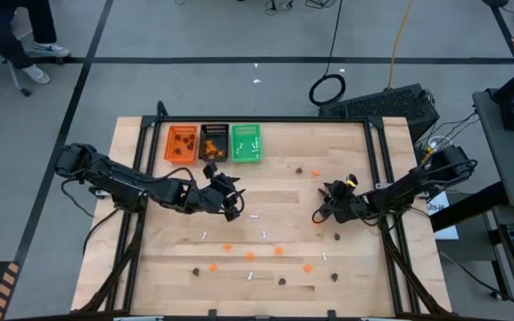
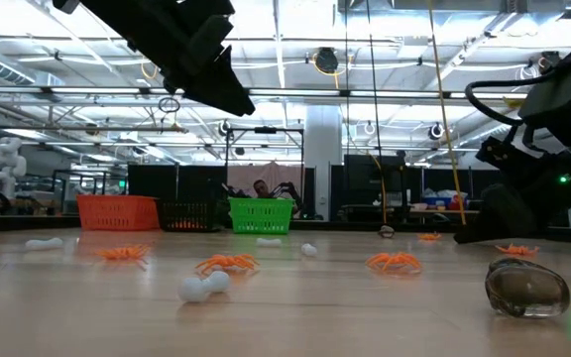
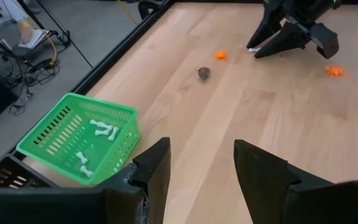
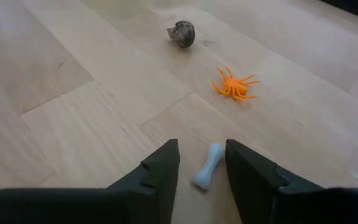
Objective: Sort Halloween decoration
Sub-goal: Put the white bone toy into the green bin
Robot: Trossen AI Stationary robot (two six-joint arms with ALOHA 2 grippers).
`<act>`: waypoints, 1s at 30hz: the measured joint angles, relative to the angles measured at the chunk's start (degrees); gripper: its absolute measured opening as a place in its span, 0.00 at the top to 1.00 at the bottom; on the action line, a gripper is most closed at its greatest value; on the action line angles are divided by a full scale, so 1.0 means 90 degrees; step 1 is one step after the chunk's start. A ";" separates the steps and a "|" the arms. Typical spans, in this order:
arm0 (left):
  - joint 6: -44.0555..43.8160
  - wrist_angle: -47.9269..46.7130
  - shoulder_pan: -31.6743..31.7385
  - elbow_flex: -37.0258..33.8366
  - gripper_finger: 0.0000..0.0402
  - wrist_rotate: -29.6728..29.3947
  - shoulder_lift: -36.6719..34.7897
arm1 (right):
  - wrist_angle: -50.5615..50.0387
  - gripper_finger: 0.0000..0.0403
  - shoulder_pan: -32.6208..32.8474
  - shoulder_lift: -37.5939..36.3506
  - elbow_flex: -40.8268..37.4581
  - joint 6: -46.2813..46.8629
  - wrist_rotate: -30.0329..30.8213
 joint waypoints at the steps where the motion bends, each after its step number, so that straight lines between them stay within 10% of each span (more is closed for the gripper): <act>1: 0.0000 -0.0002 0.0000 0.0000 0.57 0.0001 0.0000 | 0.0058 0.72 0.0000 0.0042 0.0000 -0.0028 0.0008; 12: 0.0002 -0.0026 0.0002 0.0000 0.57 0.0001 0.0000 | 0.0146 0.98 0.0000 0.0181 0.0000 -0.0101 -0.0081; 30: 0.0367 0.0304 -0.0148 0.0000 0.57 0.0001 0.0000 | 0.2862 1.00 0.0014 0.0089 -0.0017 -0.1995 -0.1087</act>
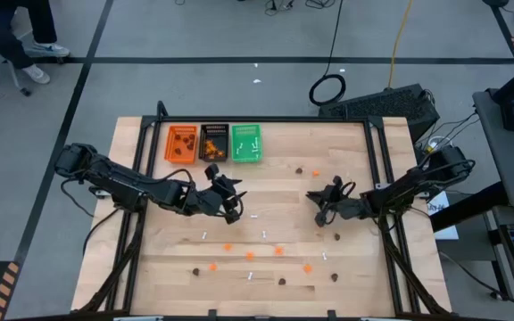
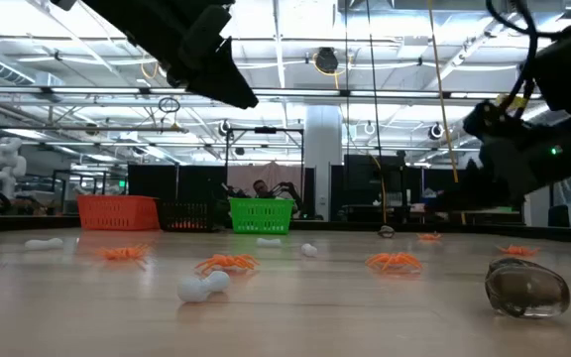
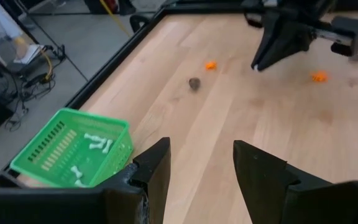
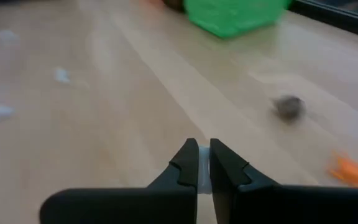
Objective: Sort Halloween decoration
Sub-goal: Put the white bone toy into the green bin
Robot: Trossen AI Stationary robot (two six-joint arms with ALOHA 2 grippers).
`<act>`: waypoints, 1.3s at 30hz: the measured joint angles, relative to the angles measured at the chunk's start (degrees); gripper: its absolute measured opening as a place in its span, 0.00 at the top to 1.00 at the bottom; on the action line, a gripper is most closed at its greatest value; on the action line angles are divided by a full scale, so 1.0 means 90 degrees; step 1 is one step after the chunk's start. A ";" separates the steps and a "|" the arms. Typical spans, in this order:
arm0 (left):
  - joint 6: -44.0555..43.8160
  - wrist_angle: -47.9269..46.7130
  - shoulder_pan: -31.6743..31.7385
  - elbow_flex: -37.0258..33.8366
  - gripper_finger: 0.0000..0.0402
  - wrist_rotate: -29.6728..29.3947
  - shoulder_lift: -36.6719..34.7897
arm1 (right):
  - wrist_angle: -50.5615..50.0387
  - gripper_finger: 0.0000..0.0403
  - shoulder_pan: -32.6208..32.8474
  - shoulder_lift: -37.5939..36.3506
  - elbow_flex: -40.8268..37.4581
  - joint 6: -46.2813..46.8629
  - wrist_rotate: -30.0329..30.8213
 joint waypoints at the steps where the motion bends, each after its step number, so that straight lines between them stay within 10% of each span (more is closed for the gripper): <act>1: 0.0065 0.0078 -0.0023 0.0000 0.57 0.0000 0.0000 | 0.0174 1.00 -0.0002 -0.0002 0.0000 -0.0062 -0.0115; 21: 0.3172 0.2836 -0.0645 0.0002 0.57 0.0289 0.0739 | 0.3304 1.00 0.0003 -0.0009 0.0015 -0.0647 -0.2344; 39: 0.6764 0.5732 -0.0729 0.0088 0.39 0.1268 0.2264 | 0.2733 1.00 0.0003 -0.0007 0.1234 -0.0600 -0.3380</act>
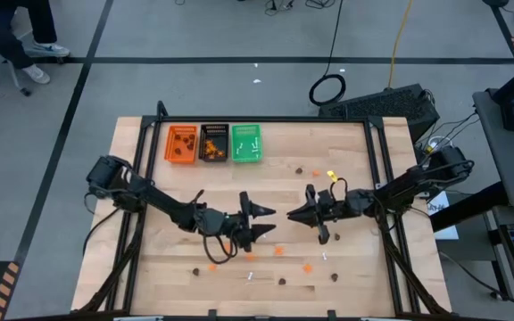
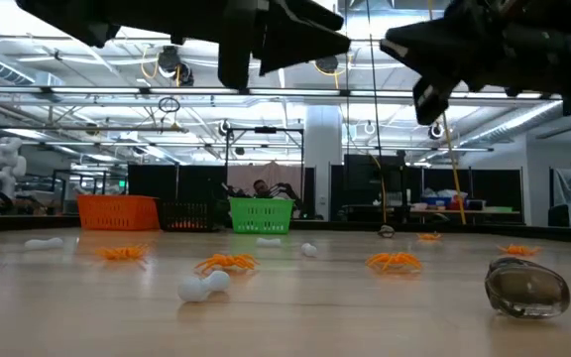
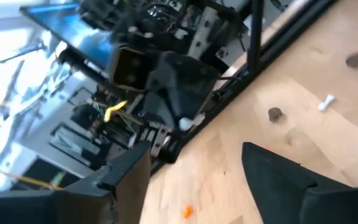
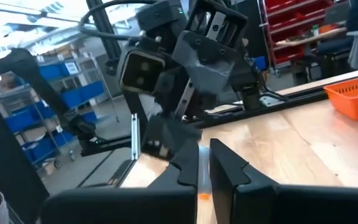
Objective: Sort Halloween decoration
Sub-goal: Put the white bone toy into the green bin
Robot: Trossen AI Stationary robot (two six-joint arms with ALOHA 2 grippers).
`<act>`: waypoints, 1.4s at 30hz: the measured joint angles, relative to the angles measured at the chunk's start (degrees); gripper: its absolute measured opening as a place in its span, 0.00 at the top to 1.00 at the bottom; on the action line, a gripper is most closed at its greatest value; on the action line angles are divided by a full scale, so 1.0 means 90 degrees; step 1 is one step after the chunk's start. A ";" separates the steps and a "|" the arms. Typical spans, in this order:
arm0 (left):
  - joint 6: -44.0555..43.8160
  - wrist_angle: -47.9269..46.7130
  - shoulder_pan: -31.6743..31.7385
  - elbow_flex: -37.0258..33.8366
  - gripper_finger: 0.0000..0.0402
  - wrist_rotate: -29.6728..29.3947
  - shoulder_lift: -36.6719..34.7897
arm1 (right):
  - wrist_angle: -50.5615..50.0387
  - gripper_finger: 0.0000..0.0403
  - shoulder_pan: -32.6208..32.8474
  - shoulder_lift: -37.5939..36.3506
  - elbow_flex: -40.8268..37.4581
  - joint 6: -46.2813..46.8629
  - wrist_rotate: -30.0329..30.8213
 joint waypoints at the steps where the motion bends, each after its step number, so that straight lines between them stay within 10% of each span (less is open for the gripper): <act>1: 0.0132 -0.0005 0.0000 0.0033 0.37 0.0005 0.0056 | -0.0184 1.00 0.0000 0.0000 0.0126 0.0000 0.0002; 23: 0.3758 0.0288 -0.0109 0.0458 0.35 0.0052 0.0383 | -0.1895 1.00 0.0105 0.0000 0.1369 -0.0443 -0.0331; 42: 0.3918 0.0376 0.0004 0.0638 0.35 0.0554 0.0383 | -0.1960 1.00 0.0284 -0.0002 0.1368 -0.1192 -0.0305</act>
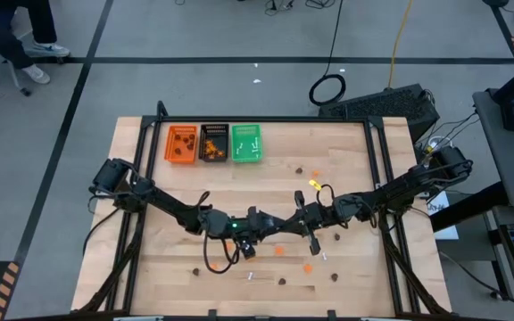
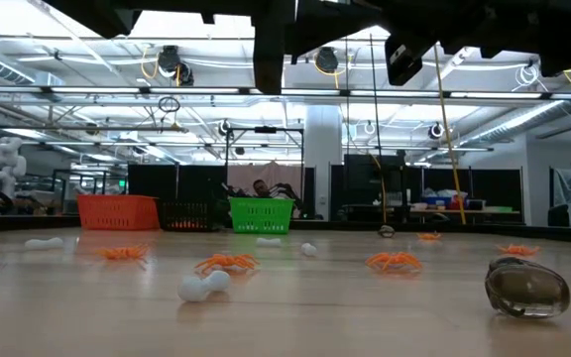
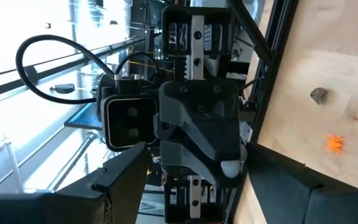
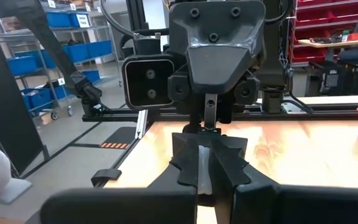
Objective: Sort Halloween decoration
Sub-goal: Put the white bone toy into the green bin
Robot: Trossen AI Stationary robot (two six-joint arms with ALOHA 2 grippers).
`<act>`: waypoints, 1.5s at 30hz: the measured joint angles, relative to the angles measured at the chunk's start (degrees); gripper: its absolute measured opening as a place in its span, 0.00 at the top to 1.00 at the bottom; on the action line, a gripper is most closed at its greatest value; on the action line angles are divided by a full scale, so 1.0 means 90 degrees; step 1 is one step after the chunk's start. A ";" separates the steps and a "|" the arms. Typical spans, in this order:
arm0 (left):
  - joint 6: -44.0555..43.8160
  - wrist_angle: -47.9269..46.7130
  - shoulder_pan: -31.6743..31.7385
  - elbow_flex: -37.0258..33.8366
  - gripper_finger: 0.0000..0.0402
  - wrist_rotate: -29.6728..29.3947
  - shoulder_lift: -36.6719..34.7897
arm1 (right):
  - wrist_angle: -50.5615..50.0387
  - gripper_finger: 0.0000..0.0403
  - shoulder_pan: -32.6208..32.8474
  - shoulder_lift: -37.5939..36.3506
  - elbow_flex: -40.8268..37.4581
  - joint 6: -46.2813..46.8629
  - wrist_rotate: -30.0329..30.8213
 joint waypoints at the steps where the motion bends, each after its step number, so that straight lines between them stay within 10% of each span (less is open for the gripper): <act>1: -0.0024 -0.0004 0.0010 0.0000 0.35 0.0009 0.0000 | 0.0000 1.00 0.0000 0.0000 -0.0001 0.0000 0.0001; 45: 0.0007 -0.0014 0.0033 0.0000 0.35 0.0024 -0.0002 | -0.0005 0.94 -0.0002 0.0000 -0.0004 -0.0107 -0.0015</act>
